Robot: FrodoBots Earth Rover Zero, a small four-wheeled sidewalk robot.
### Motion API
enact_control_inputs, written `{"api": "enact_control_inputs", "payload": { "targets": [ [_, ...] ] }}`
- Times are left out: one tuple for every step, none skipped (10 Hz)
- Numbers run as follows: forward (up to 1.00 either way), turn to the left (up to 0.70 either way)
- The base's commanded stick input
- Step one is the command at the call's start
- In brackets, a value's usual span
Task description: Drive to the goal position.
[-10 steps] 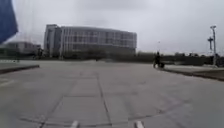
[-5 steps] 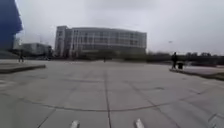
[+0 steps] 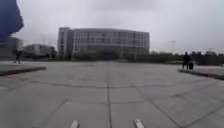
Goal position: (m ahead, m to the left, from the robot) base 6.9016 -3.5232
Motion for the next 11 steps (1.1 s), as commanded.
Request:
{"api": "enact_control_inputs", "payload": {
  "targets": [
    [1.00, -0.37],
    [1.00, -0.39],
    [1.00, -0.20],
    [1.00, -0.03],
    [1.00, 0.00],
    [1.00, -0.36],
    [1.00, -0.40],
    [1.00, -0.16],
    [1.00, -0.17],
    [1.00, -0.36],
    [1.00, -0.18]
  ]
}}
